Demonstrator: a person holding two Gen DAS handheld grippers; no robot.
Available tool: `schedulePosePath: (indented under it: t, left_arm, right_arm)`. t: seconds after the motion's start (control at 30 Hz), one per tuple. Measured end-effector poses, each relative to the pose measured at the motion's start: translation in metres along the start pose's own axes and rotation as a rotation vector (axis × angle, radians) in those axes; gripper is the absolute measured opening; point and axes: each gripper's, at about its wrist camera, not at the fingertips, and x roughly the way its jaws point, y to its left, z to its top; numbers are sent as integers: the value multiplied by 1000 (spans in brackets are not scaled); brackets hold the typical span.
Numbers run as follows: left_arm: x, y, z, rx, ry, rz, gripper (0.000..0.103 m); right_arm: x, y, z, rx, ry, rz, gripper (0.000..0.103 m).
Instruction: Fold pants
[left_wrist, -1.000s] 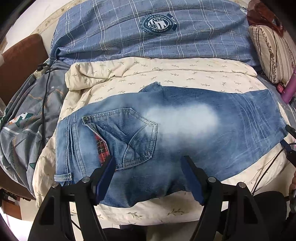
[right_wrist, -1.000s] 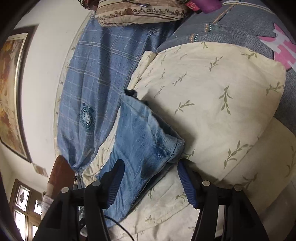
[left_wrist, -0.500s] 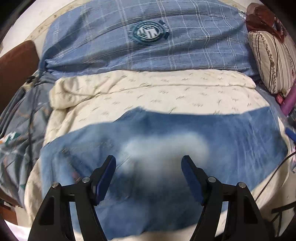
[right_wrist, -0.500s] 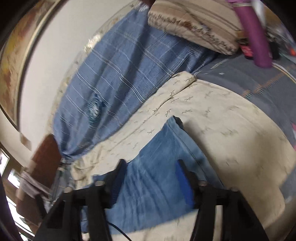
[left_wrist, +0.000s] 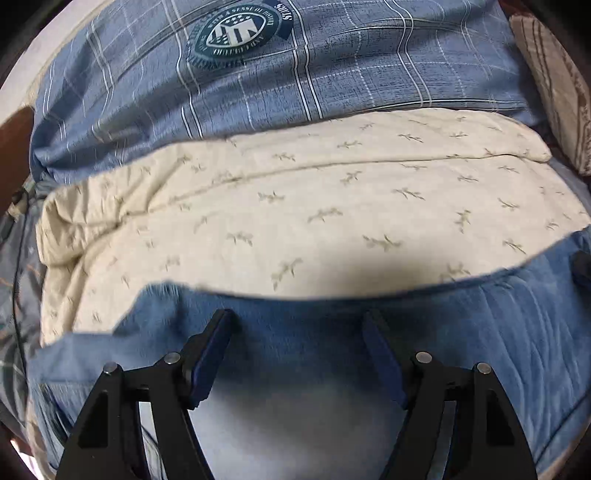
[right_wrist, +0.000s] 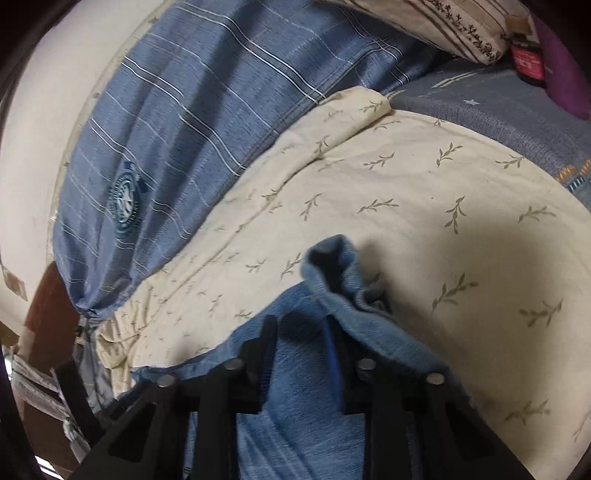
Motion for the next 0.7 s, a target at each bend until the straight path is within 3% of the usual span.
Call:
schedulePosePath:
  t: [0.13, 0.2, 0.27, 0.3, 0.33, 0.37, 0.43, 0.5, 0.7]
  left_arm:
    - [6, 0, 11, -2, 24, 15, 75]
    - [-4, 5, 9, -16, 32, -22, 72]
    - [-23, 11, 2, -23, -14, -54, 72]
    - [-36, 13, -5, -13, -43, -54, 72]
    - [-45, 15, -10, -4, -62, -55, 72]
    - [-55, 17, -18, 3, -79, -61, 72]
    - [-73, 19, -35, 26, -105, -80, 72]
    - [-86, 18, -51, 55, -120, -82, 72]
    - [-100, 25, -89, 73, -114, -79, 73]
  right_arm:
    - [0, -5, 6, 26, 9, 46, 22]
    - [-18, -12, 3, 58, -12, 125, 25]
    - [-48, -21, -6, 82, -65, 192, 30]
    - [-63, -26, -11, 84, -84, 216, 35]
    - [-79, -31, -20, 87, -100, 224, 58]
    - [-93, -34, -27, 92, -118, 222, 73]
    - [-121, -42, -45, 89, -165, 225, 74]
    - [-136, -52, -62, 102, -156, 224, 74]
    - [-135, -73, -93, 189, -118, 215, 74]
